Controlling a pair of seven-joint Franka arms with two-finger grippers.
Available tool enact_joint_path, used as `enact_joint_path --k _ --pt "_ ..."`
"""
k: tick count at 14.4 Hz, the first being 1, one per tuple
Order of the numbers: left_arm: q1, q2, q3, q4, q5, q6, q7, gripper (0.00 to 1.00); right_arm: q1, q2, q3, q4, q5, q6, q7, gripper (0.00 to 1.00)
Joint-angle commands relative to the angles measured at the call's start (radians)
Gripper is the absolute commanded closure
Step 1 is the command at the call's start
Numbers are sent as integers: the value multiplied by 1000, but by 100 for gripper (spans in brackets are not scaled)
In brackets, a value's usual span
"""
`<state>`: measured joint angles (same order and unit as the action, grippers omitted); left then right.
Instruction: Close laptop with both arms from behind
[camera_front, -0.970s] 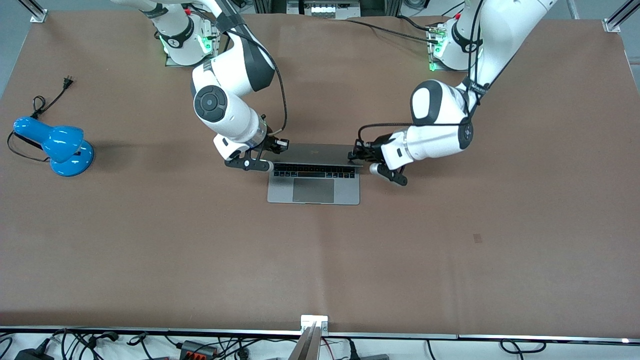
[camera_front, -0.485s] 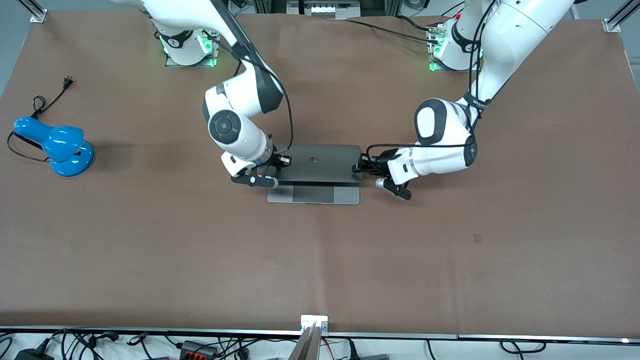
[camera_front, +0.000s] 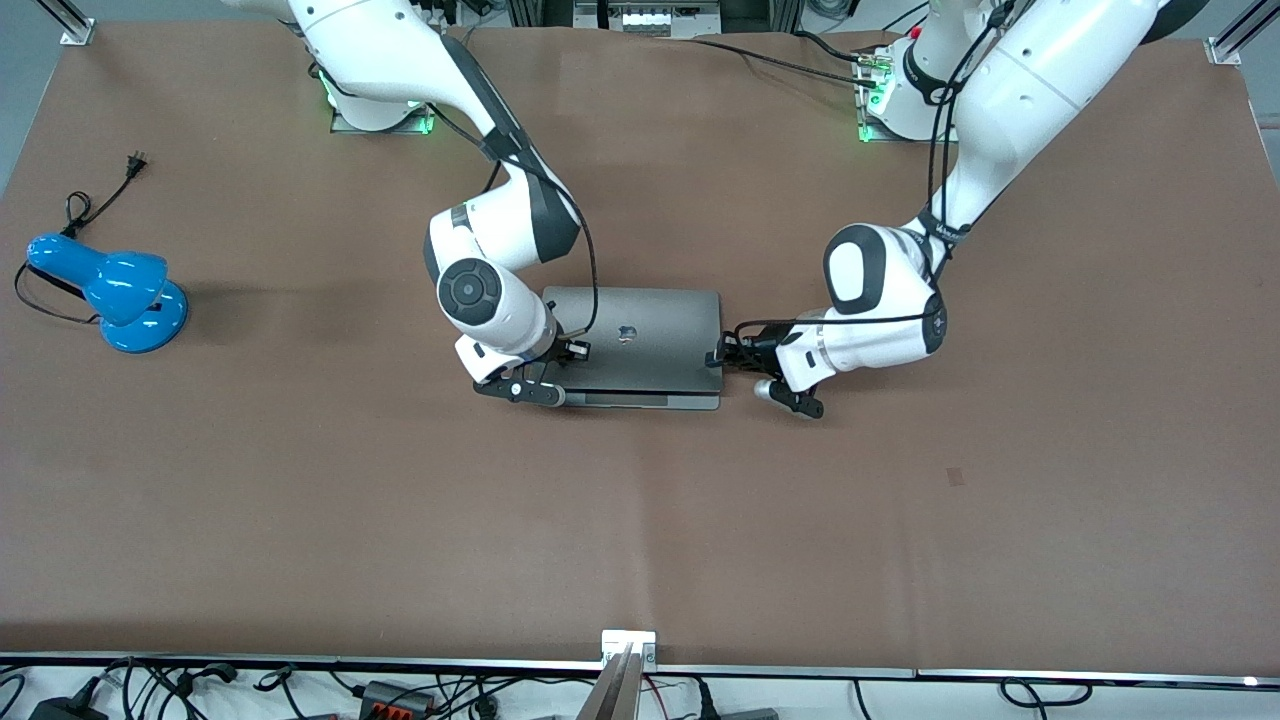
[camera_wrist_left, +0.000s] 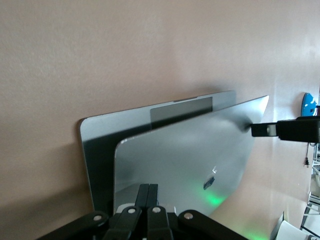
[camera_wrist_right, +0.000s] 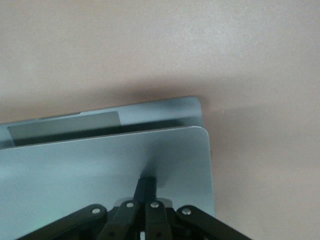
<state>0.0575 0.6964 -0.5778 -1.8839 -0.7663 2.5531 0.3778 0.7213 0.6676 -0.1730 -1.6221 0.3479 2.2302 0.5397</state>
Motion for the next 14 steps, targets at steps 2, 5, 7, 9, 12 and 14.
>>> enact_joint_path --k 2,5,7,9,12,14 --pt "-18 34 6 35 15 13 13 99 -2 58 -11 45 -14 -4 8 100" --pt "-22 72 6 55 13 13 9 99 -2 75 -17 47 -14 -1 8 100" --pt "-24 93 6 63 10 13 9 99 0 83 -17 47 -14 26 8 100" --pt "-25 119 6 77 10 24 9 99 1 95 -17 47 -12 32 8 100" --pt "-24 137 7 83 15 49 12 99 4 107 -17 47 -12 32 8 100" --pt "-25 143 7 83 15 49 12 99 7 115 -17 47 -12 45 6 100"
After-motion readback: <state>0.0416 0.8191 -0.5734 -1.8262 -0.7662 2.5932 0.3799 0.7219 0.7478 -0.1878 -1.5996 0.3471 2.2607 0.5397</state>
